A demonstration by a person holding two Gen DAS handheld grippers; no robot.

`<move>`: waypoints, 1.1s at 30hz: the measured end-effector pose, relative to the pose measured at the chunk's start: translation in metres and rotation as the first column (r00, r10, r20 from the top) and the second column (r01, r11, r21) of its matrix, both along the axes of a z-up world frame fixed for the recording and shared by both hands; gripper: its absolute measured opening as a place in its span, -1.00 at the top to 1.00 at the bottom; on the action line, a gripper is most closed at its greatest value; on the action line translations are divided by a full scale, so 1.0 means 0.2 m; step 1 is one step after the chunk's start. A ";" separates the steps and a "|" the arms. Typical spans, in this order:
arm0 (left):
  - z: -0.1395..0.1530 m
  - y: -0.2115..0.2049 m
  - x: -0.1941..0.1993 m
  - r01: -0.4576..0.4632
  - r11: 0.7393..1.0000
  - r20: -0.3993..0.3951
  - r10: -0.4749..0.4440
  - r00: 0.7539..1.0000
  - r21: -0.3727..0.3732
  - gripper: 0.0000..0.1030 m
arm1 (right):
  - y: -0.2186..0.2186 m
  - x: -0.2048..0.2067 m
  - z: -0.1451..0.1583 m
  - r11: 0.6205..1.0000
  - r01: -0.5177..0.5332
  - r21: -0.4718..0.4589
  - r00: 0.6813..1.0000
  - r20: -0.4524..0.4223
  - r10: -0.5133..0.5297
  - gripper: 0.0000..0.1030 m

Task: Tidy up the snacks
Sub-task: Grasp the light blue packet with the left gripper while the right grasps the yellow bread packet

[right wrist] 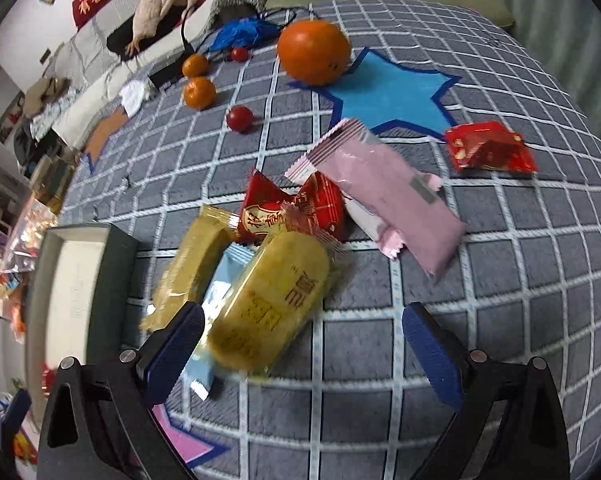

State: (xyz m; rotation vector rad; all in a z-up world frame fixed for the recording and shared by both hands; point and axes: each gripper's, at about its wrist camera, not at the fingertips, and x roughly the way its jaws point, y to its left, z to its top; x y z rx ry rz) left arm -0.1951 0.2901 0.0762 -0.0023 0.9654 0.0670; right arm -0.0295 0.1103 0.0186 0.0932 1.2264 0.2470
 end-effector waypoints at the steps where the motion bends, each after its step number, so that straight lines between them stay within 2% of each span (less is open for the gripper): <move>1: 0.00 -0.03 0.01 0.015 1.000 -0.004 -0.015 1.000 0.006 -0.54 | 0.00 0.00 0.01 1.000 -0.010 -0.010 1.000 0.024 0.010 -0.94; 2: -0.01 -0.07 0.03 0.031 0.999 -0.008 -0.031 1.000 0.012 -0.55 | 0.00 0.00 0.01 1.000 -0.024 -0.013 0.999 0.032 0.024 -0.93; 4: -0.03 -0.14 0.06 0.057 0.998 -0.019 -0.057 0.998 0.014 -0.55 | -0.02 -0.02 0.00 0.998 -0.049 -0.025 0.998 0.050 0.050 -0.78; 6: -0.05 -0.20 0.11 0.080 0.997 -0.034 -0.080 0.996 0.011 -0.55 | -0.06 -0.04 0.01 0.995 -0.086 -0.043 0.993 0.073 0.089 -0.21; 8: -0.08 -0.26 0.16 0.100 0.995 -0.047 -0.100 0.994 0.004 -0.55 | -0.10 -0.03 0.01 0.993 -0.110 -0.040 0.991 0.074 0.113 0.04; 10: -0.10 -0.32 0.22 0.117 0.993 -0.064 -0.117 0.991 -0.002 -0.55 | -0.16 -0.03 0.01 0.993 -0.121 -0.014 0.990 0.068 0.122 0.17; 17: -0.27 -0.48 0.45 0.125 0.992 -0.148 -0.124 0.981 -0.002 -0.55 | -0.33 -0.10 0.02 0.987 -0.159 0.003 0.984 0.083 0.158 0.21; 19: -0.29 -0.51 0.49 0.113 0.992 -0.133 -0.105 0.985 0.054 -0.55 | -0.35 -0.11 0.02 0.985 -0.171 -0.002 0.982 0.086 0.170 0.21; 24: -0.31 -0.59 0.59 0.119 0.988 -0.134 -0.106 0.985 0.094 -0.54 | -0.36 -0.10 0.02 0.981 -0.195 -0.027 0.976 0.096 0.196 0.18; 26: -0.31 -0.61 0.61 0.116 0.990 -0.127 -0.105 0.986 0.085 -0.47 | -0.35 -0.08 0.02 0.979 -0.200 -0.039 0.974 0.102 0.203 0.17; 27: -0.31 -0.62 0.61 0.121 0.990 -0.128 -0.110 0.986 0.076 -0.27 | -0.36 -0.08 0.02 0.980 -0.198 -0.029 0.975 0.100 0.199 0.17; 28: -0.31 -0.62 0.61 0.136 0.990 -0.132 -0.131 0.983 0.035 0.15 | -0.37 -0.08 0.02 0.980 -0.197 -0.014 0.976 0.096 0.198 0.17; 29: -0.30 -0.63 0.60 0.142 0.990 -0.134 -0.140 0.981 0.006 0.43 | -0.38 -0.08 0.02 0.980 -0.199 -0.014 0.975 0.093 0.199 0.23; 30: -0.30 -0.64 0.60 0.140 0.990 -0.139 -0.138 0.981 0.006 0.52 | -0.40 -0.10 0.02 0.978 -0.207 -0.015 0.974 0.093 0.207 0.25; 33: -0.30 -0.65 0.54 0.135 0.991 -0.137 -0.134 0.981 0.003 0.52 | -0.45 -0.16 0.02 0.976 -0.219 -0.020 0.971 0.098 0.220 0.26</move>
